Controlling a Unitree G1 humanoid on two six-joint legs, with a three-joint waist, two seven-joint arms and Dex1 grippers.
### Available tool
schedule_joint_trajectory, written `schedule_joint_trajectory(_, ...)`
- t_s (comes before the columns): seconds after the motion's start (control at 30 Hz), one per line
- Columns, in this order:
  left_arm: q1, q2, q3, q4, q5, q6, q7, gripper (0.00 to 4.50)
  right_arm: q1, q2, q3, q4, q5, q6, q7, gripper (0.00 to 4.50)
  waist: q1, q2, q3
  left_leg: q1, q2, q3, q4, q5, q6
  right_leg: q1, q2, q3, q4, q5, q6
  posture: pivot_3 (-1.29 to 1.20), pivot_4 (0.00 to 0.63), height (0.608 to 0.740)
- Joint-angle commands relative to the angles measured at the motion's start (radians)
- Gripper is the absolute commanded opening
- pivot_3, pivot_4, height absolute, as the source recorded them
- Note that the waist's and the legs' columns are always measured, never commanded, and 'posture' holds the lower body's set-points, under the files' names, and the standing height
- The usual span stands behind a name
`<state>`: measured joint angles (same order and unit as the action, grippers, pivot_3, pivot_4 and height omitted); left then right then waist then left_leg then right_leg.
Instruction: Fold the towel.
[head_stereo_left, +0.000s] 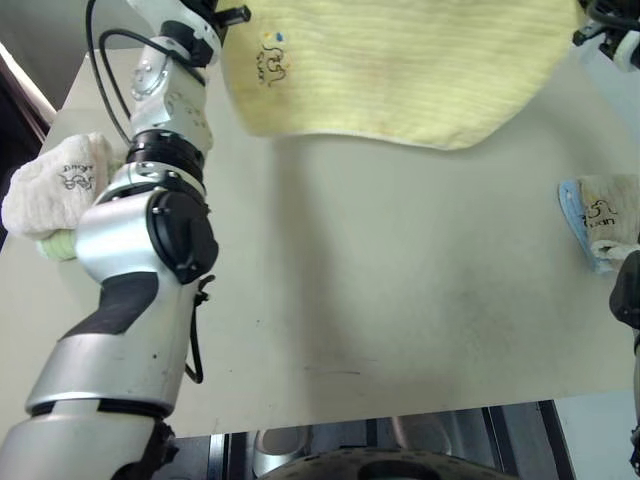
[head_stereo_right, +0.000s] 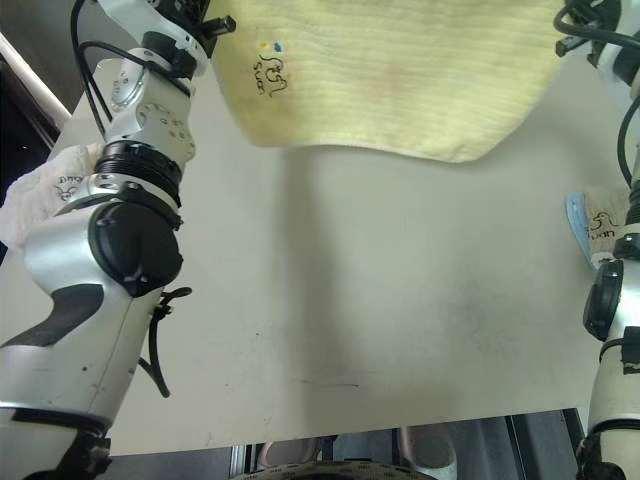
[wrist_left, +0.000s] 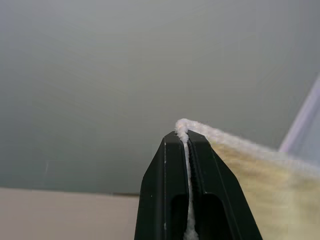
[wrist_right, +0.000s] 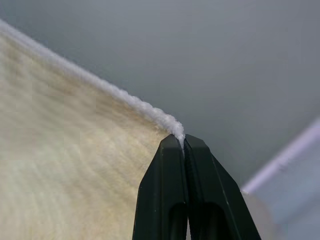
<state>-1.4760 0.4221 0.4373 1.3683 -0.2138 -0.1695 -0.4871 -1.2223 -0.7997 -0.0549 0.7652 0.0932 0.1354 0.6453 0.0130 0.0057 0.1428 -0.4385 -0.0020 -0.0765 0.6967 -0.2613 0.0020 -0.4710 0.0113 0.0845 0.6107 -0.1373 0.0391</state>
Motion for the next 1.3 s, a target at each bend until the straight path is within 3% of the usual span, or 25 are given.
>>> schedule_joint_trajectory(0.03,0.007,0.043,-0.017,-0.013,0.031,0.073,-0.034,0.02,-0.006,-0.04,-0.042,-0.022,0.002,-0.032,0.01,0.0,-0.001,0.003,0.002,0.0,0.001,0.0,0.0,0.0,0.0,0.0,-0.001,0.001,0.0,0.0,0.0,0.0,0.15,0.74)
schedule_joint_trajectory(0.4,0.054,0.045,0.007,-0.025,0.028,0.058,-0.117,0.02,0.007,-0.022,-0.049,0.009,-0.012,-0.077,-0.01,0.0,-0.006,0.007,0.004,-0.001,0.001,0.0,0.002,0.0,0.0,-0.002,-0.001,0.001,0.003,0.001,0.0,0.0,0.15,0.74)
schedule_joint_trajectory(0.53,0.056,0.06,-0.01,-0.025,0.066,0.013,-0.035,0.02,-0.021,-0.023,-0.048,0.056,-0.028,-0.111,-0.04,0.0,-0.007,0.008,0.005,-0.001,0.001,0.001,0.002,0.0,0.0,-0.002,0.0,0.001,0.003,0.001,-0.001,0.0,0.15,0.74)
schedule_joint_trajectory(0.83,0.038,0.05,0.094,-0.028,-0.018,-0.124,0.019,0.02,-0.045,0.007,-0.018,0.203,-0.102,-0.278,-0.127,0.0,-0.01,0.01,0.006,0.0,0.002,0.001,0.002,0.001,0.002,-0.002,0.001,0.0,0.005,0.003,-0.003,0.0,0.15,0.74)
schedule_joint_trajectory(0.93,0.066,0.059,0.077,-0.032,-0.009,-0.142,-0.055,0.02,0.021,0.004,-0.044,0.137,-0.059,-0.25,-0.065,0.0,-0.009,0.01,0.006,0.0,0.002,0.0,0.002,0.001,0.003,-0.002,0.001,0.0,0.005,0.003,-0.003,0.0,0.15,0.74)
schedule_joint_trajectory(1.1,0.143,0.066,0.06,-0.033,-0.017,-0.057,-0.24,0.02,0.268,-0.053,-0.096,-0.211,0.095,-0.099,0.173,0.0,-0.007,0.01,0.006,0.001,0.002,0.001,0.002,0.002,0.001,0.001,0.001,-0.001,0.003,0.003,-0.003,0.0,0.15,0.74)
schedule_joint_trajectory(1.3,0.192,0.093,0.052,-0.055,-0.03,0.026,-0.388,0.02,0.479,-0.116,-0.149,-0.548,0.223,0.118,0.275,0.0,-0.013,0.011,0.006,-0.001,0.002,0.002,0.004,0.003,-0.001,0.0,0.0,0.001,0.002,0.004,-0.001,0.0,0.15,0.74)
